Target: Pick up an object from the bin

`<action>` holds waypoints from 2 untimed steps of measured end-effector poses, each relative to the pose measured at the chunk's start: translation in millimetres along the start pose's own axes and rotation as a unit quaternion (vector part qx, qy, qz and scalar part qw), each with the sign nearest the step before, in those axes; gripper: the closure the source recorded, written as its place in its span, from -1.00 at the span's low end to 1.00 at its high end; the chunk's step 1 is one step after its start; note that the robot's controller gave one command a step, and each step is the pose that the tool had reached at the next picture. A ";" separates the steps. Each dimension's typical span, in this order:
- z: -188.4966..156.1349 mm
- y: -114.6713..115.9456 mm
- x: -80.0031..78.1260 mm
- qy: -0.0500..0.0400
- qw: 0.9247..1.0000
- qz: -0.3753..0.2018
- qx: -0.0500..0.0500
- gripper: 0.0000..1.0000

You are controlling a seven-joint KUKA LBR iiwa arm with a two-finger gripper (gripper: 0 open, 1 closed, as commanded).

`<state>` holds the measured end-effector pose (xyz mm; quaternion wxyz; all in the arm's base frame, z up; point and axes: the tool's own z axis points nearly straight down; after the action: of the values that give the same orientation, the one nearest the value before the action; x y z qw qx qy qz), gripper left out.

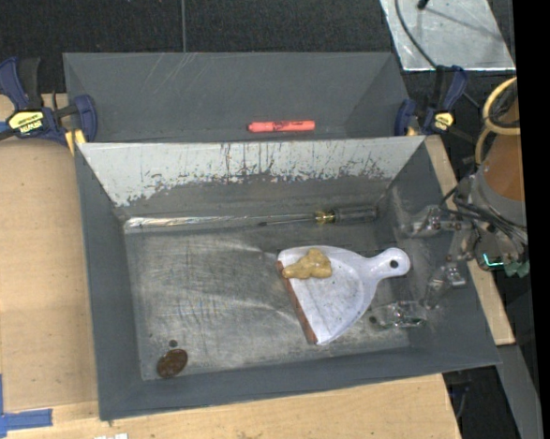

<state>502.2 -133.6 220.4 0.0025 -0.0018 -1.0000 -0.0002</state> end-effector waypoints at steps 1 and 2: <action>-4.5 0.6 -1.6 -0.004 1.000 -0.002 0.001 -1.00; 108.8 1.3 -8.6 -0.002 0.985 -0.174 0.000 1.00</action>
Offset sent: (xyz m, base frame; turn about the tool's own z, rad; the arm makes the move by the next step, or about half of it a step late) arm 0.0083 0.0010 -0.1076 -0.3503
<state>510.3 -132.4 111.6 0.0005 0.1725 -0.9850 -0.0004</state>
